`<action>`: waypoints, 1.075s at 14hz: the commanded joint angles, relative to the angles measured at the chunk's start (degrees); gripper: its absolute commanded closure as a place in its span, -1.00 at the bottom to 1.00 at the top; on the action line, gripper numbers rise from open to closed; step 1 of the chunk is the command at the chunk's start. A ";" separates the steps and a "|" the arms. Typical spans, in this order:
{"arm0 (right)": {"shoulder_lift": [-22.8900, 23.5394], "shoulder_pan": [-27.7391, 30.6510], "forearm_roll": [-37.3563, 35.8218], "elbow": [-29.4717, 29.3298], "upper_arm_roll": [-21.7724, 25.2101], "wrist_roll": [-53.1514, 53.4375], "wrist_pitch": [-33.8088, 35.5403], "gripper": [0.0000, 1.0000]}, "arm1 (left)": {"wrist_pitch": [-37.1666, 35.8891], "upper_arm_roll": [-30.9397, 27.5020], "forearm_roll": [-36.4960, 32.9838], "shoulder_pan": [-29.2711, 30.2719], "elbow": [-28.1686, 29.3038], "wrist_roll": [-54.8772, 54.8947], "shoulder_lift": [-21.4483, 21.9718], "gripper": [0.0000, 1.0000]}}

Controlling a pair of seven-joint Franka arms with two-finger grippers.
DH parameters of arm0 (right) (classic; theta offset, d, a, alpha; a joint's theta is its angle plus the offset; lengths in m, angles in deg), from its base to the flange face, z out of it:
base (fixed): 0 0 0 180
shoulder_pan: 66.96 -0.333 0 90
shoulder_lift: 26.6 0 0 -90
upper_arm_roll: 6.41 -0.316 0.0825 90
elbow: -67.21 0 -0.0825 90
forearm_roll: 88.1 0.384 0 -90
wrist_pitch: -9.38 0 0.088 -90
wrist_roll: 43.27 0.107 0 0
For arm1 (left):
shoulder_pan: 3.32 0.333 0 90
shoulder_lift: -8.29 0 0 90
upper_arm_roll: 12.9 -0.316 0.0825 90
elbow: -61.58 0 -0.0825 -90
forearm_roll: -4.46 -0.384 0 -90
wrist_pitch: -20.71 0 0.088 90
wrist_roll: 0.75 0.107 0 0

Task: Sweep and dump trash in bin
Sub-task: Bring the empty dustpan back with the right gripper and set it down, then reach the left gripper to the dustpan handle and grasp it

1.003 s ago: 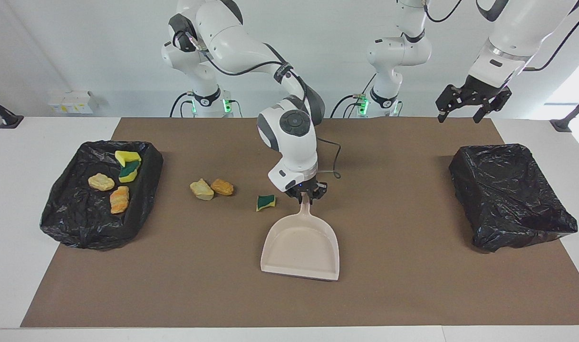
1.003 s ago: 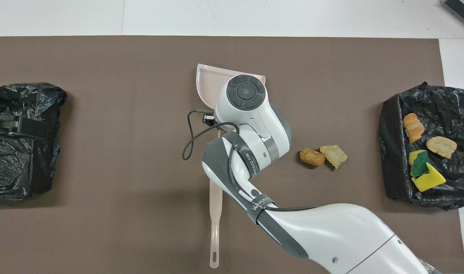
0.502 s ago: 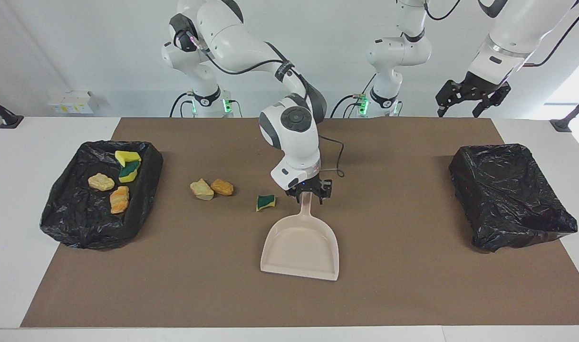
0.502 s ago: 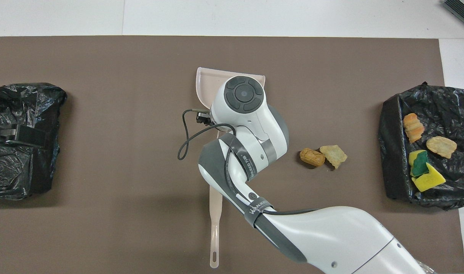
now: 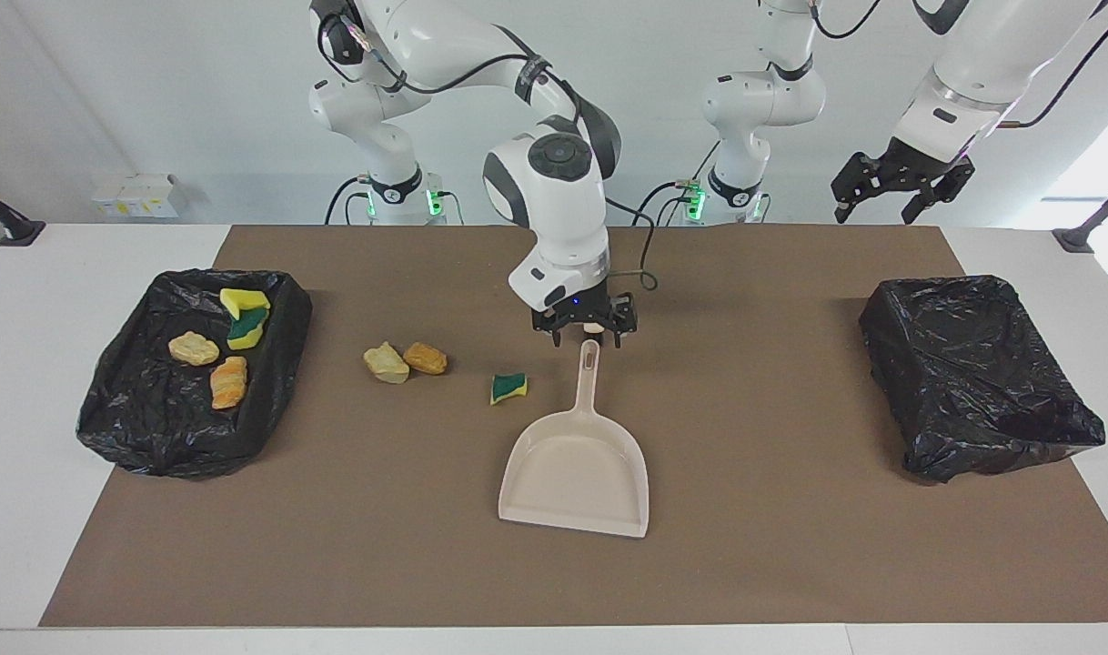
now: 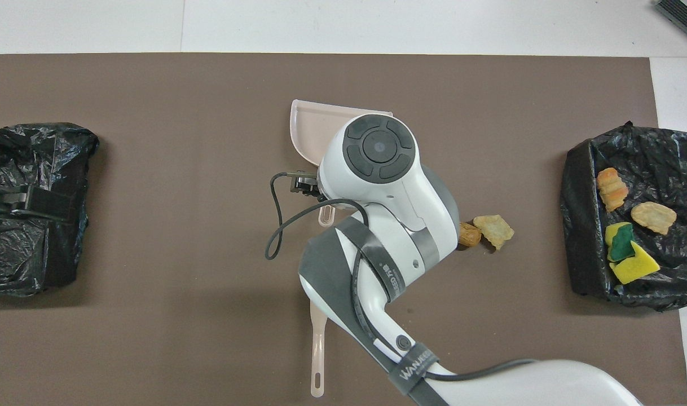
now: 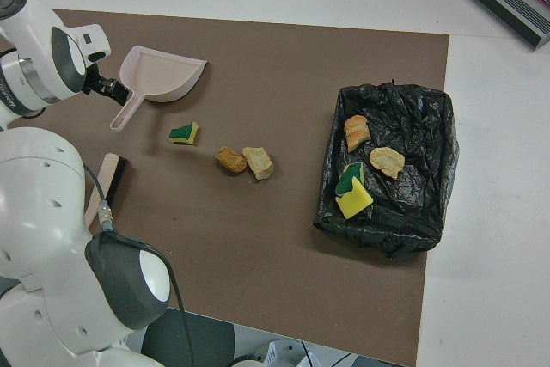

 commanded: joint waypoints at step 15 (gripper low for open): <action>-20.15 -16.72 -2.43 40.02 -0.04 15.21 -19.53 -1.00 | 24.95 0.84 0.98 -16.85 1.14 -12.80 -13.23 -1.00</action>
